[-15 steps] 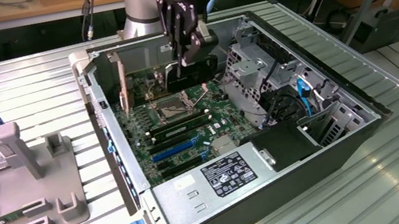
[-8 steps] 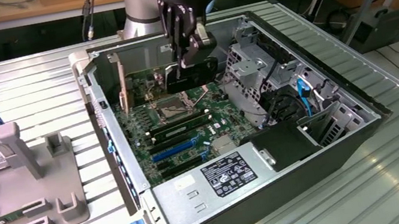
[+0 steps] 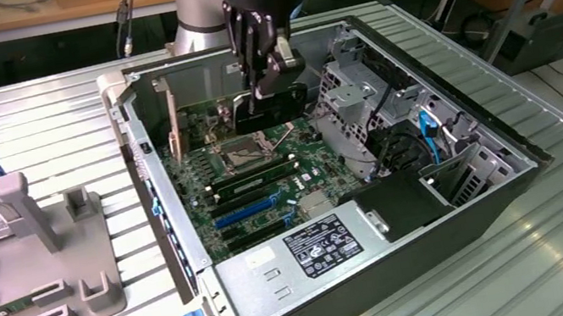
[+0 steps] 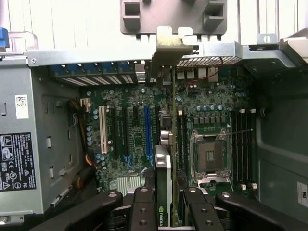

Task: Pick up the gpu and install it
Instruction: 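Insert the gpu into the slot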

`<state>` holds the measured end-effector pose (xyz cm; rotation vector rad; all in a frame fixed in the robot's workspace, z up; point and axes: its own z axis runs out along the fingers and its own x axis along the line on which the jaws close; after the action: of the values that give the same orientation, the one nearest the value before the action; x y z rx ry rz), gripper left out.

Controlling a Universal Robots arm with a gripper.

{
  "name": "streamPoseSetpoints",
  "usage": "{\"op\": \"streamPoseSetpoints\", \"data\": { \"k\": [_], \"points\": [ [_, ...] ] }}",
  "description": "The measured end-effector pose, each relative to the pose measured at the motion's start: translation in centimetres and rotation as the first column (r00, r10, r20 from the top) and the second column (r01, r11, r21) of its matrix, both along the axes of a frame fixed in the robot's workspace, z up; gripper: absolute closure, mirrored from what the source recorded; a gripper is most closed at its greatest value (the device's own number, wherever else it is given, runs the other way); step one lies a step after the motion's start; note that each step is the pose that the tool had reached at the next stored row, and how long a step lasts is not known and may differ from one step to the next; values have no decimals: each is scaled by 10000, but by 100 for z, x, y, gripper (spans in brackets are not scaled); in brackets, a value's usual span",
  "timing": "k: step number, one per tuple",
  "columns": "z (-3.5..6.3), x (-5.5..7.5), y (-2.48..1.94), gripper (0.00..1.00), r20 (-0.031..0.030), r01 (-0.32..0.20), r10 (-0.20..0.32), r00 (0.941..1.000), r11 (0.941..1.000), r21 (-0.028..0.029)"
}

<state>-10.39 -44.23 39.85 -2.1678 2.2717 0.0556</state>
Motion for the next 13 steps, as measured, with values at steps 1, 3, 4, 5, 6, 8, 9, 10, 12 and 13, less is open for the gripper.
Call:
{"op": "streamPoseSetpoints", "data": {
  "k": [1,3,4,5,6,8,9,10,12,13],
  "points": [
    [-5,0,0,73,-1,1,-1,10000,10000,-1],
    [-17,0,0,73,0,1,-1,10000,10000,0],
    [-20,0,0,73,0,1,-1,10000,10000,0],
    [-23,0,0,73,0,1,-1,10000,10000,0],
    [-26,0,0,73,-1,0,0,10000,10000,0],
    [-35,0,0,73,0,1,-1,10000,10000,-1],
    [-41,0,0,73,0,1,-1,10000,10000,0],
    [-45,0,0,73,0,1,-1,10000,10000,0],
    [-53,0,0,73,0,1,-1,10000,10000,0],
    [-56,0,0,73,0,1,-1,10000,10000,-1]
  ]
}}
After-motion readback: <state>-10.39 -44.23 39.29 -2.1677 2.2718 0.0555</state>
